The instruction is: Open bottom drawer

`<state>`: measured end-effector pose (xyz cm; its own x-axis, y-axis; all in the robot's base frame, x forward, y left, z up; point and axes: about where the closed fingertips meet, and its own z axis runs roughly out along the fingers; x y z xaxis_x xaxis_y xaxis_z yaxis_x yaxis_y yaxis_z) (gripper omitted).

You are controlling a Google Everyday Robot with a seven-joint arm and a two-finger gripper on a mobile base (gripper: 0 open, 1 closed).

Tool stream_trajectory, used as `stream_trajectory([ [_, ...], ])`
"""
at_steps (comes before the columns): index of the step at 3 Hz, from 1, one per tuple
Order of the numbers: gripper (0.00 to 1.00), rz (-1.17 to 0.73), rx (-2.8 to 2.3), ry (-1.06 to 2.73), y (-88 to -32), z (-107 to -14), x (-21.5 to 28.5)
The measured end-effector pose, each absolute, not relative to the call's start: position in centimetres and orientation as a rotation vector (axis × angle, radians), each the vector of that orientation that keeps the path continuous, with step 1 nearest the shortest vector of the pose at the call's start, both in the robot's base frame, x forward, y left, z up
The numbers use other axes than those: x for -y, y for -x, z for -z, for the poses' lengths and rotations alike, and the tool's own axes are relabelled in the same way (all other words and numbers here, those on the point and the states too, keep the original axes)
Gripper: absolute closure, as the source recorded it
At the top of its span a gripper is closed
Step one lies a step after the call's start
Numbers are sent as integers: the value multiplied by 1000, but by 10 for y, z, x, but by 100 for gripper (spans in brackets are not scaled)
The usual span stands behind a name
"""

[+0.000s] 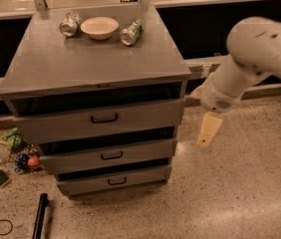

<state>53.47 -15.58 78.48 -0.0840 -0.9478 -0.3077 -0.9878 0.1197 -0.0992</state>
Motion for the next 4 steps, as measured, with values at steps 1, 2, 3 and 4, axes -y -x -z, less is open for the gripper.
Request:
stream_trajectory([
  [1,0,-303,-2022,2038,-576,-701,131],
  [2,0,-404,-2047,2057,-574,-653,128],
  [3,0,-447,-2003,2008,-549,-653,120],
  [4,0,-494,-1923,1949,-523,-615,94],
])
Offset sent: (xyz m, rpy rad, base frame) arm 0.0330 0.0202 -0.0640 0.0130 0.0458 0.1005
